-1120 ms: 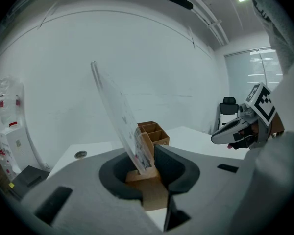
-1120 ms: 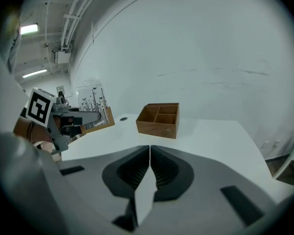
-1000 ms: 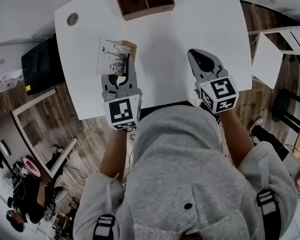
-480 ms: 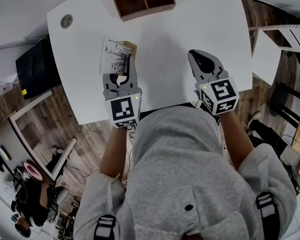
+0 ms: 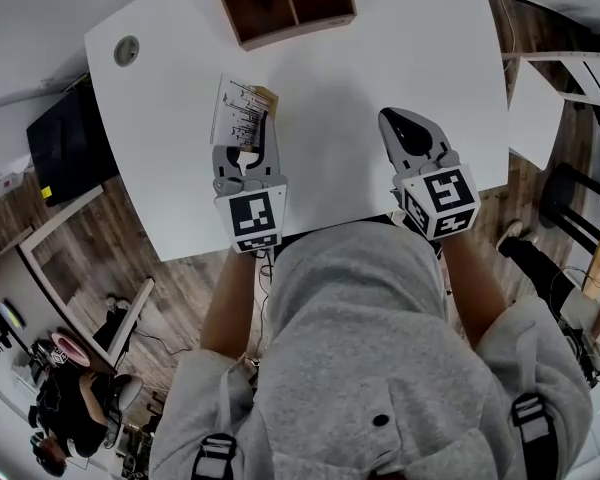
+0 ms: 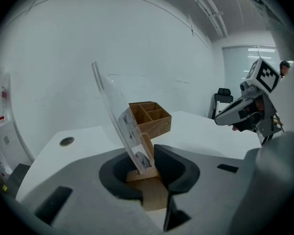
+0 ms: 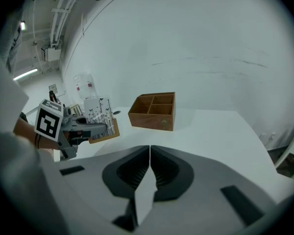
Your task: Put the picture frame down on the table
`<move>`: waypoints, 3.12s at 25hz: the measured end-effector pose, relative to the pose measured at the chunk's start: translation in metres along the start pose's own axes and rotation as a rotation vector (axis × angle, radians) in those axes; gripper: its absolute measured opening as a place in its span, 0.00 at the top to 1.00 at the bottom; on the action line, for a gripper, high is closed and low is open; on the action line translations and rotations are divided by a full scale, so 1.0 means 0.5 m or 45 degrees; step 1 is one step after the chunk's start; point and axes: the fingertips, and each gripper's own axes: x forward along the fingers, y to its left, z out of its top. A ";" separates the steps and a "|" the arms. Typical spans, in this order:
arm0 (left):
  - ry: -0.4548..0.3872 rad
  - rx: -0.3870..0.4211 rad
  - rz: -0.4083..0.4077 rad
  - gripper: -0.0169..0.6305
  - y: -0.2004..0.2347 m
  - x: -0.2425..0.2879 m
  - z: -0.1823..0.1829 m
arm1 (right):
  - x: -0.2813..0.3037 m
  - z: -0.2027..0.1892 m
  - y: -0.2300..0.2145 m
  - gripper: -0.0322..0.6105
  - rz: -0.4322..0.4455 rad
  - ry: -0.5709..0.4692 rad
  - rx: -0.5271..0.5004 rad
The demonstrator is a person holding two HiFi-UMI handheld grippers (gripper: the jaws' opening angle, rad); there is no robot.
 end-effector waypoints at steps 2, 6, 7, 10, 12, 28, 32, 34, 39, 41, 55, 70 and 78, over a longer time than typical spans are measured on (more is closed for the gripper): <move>0.011 0.002 -0.004 0.83 -0.001 0.013 -0.007 | 0.002 -0.003 -0.007 0.91 -0.005 0.005 0.005; 0.039 -0.002 0.000 0.83 -0.001 0.030 -0.023 | 0.005 -0.010 -0.015 0.91 -0.010 0.016 0.010; 0.047 -0.003 0.001 0.83 -0.001 0.033 -0.027 | 0.004 -0.011 -0.016 0.91 -0.012 0.017 0.011; 0.070 -0.001 -0.001 0.83 -0.002 0.042 -0.037 | 0.003 -0.011 -0.021 0.91 -0.019 0.017 0.021; 0.084 0.001 -0.004 0.83 -0.005 0.047 -0.043 | 0.002 -0.013 -0.023 0.91 -0.022 0.020 0.021; 0.182 0.074 -0.010 0.83 -0.025 0.066 -0.083 | 0.004 -0.005 -0.031 0.91 -0.022 0.013 0.008; 0.206 0.076 0.000 0.83 -0.032 0.066 -0.096 | 0.000 -0.009 -0.037 0.91 -0.022 0.008 0.016; 0.216 0.073 0.005 0.83 -0.033 0.067 -0.102 | -0.002 -0.010 -0.039 0.91 -0.019 0.007 0.020; 0.216 0.083 0.040 0.83 -0.036 0.068 -0.108 | -0.004 -0.013 -0.043 0.91 -0.008 0.009 0.028; 0.212 0.107 0.055 0.83 -0.035 0.069 -0.107 | -0.002 -0.012 -0.044 0.91 -0.004 0.010 0.028; 0.175 0.012 0.079 0.77 -0.038 0.073 -0.109 | -0.016 -0.022 -0.048 0.91 0.012 -0.006 0.027; -0.010 -0.150 0.132 0.50 -0.027 0.019 -0.099 | -0.063 -0.008 -0.035 0.91 0.007 -0.071 -0.005; -0.040 -0.145 0.237 0.50 0.001 -0.084 -0.065 | -0.117 0.016 -0.045 0.91 0.002 -0.157 -0.020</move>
